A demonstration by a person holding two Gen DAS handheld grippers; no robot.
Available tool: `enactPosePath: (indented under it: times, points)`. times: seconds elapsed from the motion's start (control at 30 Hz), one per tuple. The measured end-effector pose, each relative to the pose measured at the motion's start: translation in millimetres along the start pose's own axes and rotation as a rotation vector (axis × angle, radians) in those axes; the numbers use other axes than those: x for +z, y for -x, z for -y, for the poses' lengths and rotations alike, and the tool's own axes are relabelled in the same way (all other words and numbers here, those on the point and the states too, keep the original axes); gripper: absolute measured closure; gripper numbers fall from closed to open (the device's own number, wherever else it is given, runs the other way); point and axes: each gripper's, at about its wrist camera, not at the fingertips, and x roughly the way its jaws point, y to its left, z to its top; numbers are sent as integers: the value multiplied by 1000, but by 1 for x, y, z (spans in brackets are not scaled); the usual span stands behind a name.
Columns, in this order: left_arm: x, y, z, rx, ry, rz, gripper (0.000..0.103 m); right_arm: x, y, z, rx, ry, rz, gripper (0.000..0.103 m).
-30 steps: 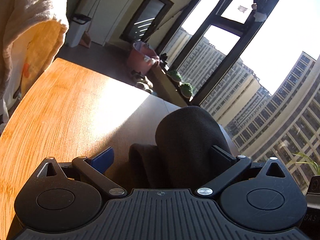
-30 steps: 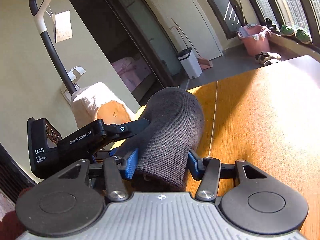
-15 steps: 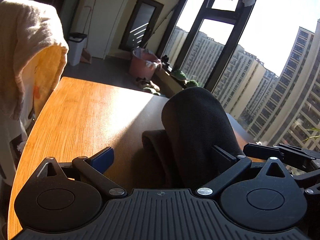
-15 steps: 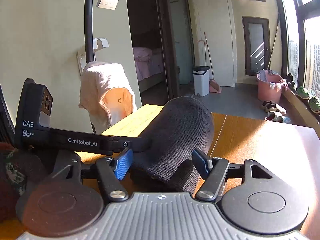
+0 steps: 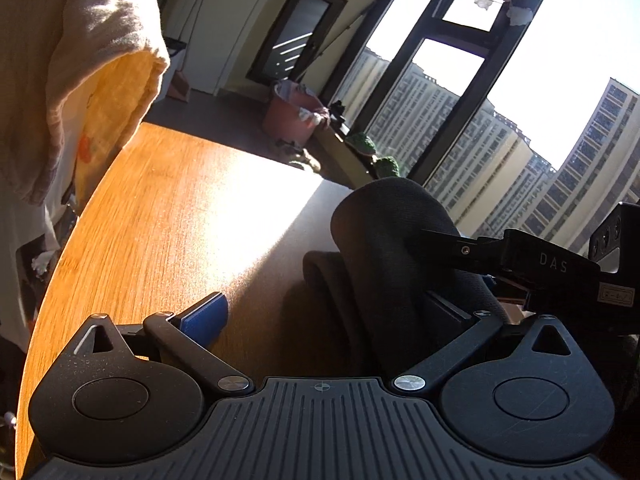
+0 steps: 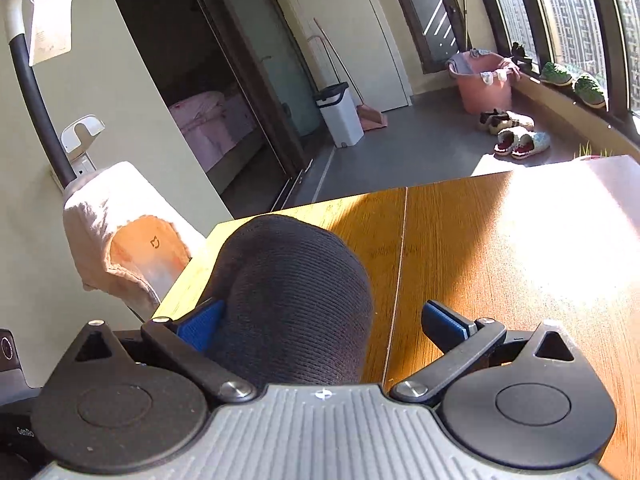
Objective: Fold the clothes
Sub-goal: 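Roll the sock onto its cuff with the right gripper while the left gripper steadies it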
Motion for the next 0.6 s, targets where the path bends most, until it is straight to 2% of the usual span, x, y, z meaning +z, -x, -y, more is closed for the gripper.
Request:
enactPosePath:
  times: [0.1,0.17,0.2,0.23,0.33,0.4,0.47,0.57,0.6]
  points:
    - [-1,1,3,10,-17,5,0,-3,22,-3,4,5,60,0]
    - [-1,1,3,13,-18,6,0,-7,29,-2,27,-4,50,0]
    - [-1,1,3,15,-20,6,0,-11,28,-3,15,6,23,0]
    - [-1,0,6,25,-30,-1,0,-18,24,-6,-33,49,-3,0]
    - [-2,0,13,47,-59,1,0,-30,25,-7,-53,96,48,0]
    - [-3,1,16,58,-71,9,0,-19,26,-9,-55,93,29,0]
    - [-3,2,17,61,-78,12,0,-8,28,-13,-61,111,45,0]
    - [-4,3,18,65,-86,16,0,11,23,-14,-129,115,81,0]
    - [-4,3,17,64,-85,15,0,14,15,-13,-156,110,67,0]
